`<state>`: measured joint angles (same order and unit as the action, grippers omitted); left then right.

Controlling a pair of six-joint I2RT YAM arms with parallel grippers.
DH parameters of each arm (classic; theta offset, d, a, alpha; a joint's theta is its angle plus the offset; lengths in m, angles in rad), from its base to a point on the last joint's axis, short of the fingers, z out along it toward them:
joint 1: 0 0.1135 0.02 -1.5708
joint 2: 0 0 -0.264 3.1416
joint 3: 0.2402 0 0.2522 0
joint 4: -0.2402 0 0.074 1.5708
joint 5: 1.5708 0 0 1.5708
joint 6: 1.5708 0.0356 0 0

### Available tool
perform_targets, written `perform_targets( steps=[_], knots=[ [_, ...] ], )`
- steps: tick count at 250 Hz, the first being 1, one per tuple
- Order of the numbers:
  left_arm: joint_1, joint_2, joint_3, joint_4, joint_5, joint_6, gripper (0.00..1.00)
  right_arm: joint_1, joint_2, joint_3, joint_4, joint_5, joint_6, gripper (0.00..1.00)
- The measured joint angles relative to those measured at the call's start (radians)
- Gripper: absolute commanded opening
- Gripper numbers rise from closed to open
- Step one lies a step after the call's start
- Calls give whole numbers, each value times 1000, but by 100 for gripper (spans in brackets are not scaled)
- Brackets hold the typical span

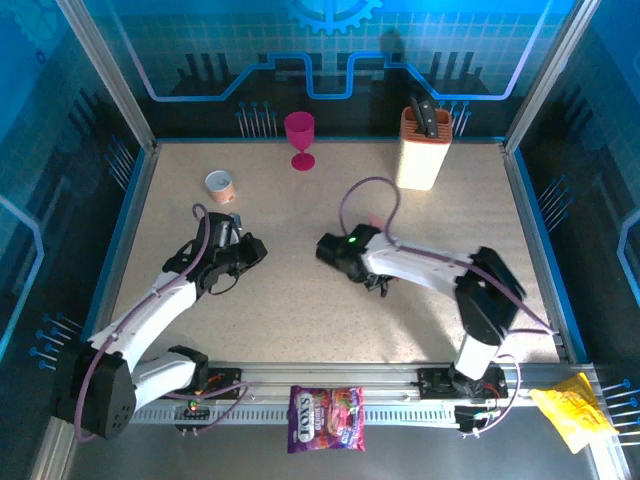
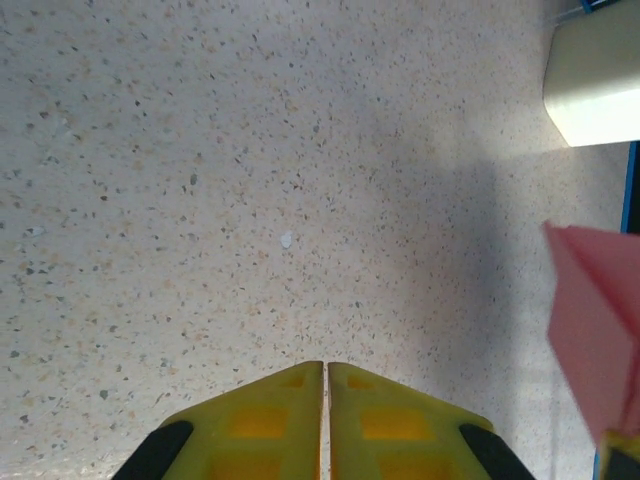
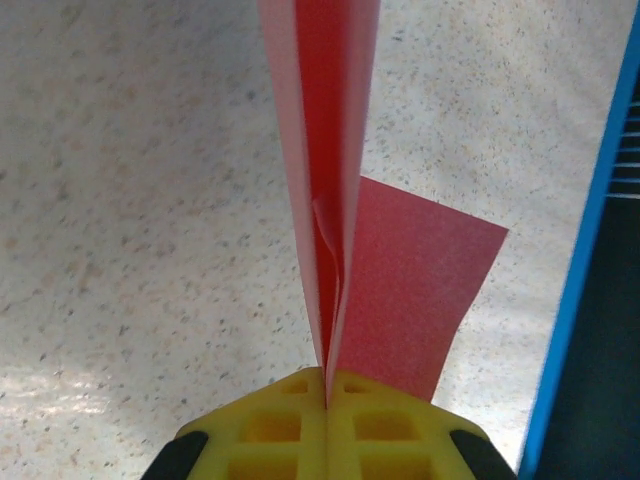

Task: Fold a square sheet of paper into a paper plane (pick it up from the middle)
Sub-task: Turn over the paper at the center of the table, then fold the wing for the fifth time at the center of the table.

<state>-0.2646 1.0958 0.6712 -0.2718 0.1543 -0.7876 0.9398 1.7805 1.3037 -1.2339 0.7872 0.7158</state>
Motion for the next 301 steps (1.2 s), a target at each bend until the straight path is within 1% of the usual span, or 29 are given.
perform_targets(
  steps=[5, 10, 22, 29, 45, 57, 80, 100, 119, 145, 163, 182, 202, 234, 269, 301],
  knots=[
    [2, -2, 0, -2, 0, 0, 12, 21, 27, 11, -8, -1, 11, 3],
    [5, -2, 0, -3, 0, 0, 12, 37, 52, 22, -16, 3, 19, 8],
    [8, -2, 0, -9, 0, 0, 12, 89, 119, 58, -29, -6, 40, 30],
    [8, -2, 0, -12, 0, 0, 12, 115, 157, 82, -30, -13, 47, 39],
    [8, -2, 0, -12, 1, 0, 12, 165, 224, 138, -22, -39, 47, 54],
    [8, -1, 0, -11, 4, -1, 12, 197, 257, 178, -11, -64, 40, 60],
    [8, 6, 0, -11, 11, 0, 13, 217, 253, 208, 21, -108, 23, 62],
    [8, 17, 0, -11, 19, 1, 14, 190, 186, 182, 76, -167, -15, 62],
    [8, 28, 0, -11, 30, 2, 14, 127, 65, 126, 140, -248, -45, 62],
    [-15, 38, 3, -8, 38, 1, 15, -11, -127, 42, 233, -360, -82, 62],
    [-77, 51, 20, -8, 27, 0, 15, -111, -227, -13, 290, -433, -101, 62],
    [-180, 80, 49, 15, 11, -23, 16, -217, -297, -79, 351, -519, -123, 62],
    [-290, 130, 83, 58, -5, -58, 16, -326, -336, -151, 401, -610, -143, 62],
    [-456, 276, 155, 151, -34, -132, 17, -493, -375, -257, 464, -723, -159, 62],
    [-586, 475, 254, 246, -53, -196, 17, -604, -438, -349, 515, -821, -160, 61],
    [-647, 631, 343, 305, -53, -236, 17, -646, -484, -403, 545, -872, -161, 62]
  ],
)
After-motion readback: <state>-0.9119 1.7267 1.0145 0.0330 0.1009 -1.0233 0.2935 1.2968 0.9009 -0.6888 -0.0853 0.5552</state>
